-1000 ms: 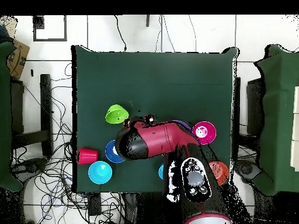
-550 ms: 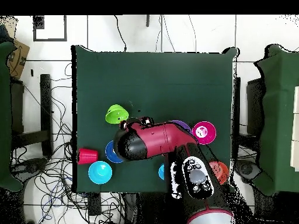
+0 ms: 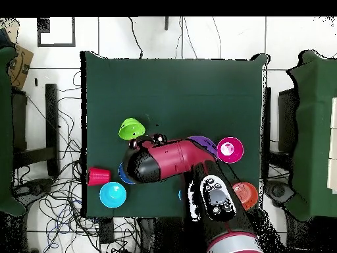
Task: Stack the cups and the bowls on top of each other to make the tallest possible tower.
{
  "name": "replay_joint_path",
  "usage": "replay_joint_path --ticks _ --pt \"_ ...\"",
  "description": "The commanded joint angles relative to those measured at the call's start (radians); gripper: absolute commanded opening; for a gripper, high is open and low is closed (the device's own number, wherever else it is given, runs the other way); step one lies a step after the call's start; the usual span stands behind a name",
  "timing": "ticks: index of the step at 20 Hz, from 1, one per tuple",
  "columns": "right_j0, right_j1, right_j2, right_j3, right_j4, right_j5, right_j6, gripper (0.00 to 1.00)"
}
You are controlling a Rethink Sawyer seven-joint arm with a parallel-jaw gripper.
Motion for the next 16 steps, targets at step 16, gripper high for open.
replay_joint_path --ticks 16 --pt "0.104 0.141 0.002 -0.009 -0.002 0.069 0.068 1.0"
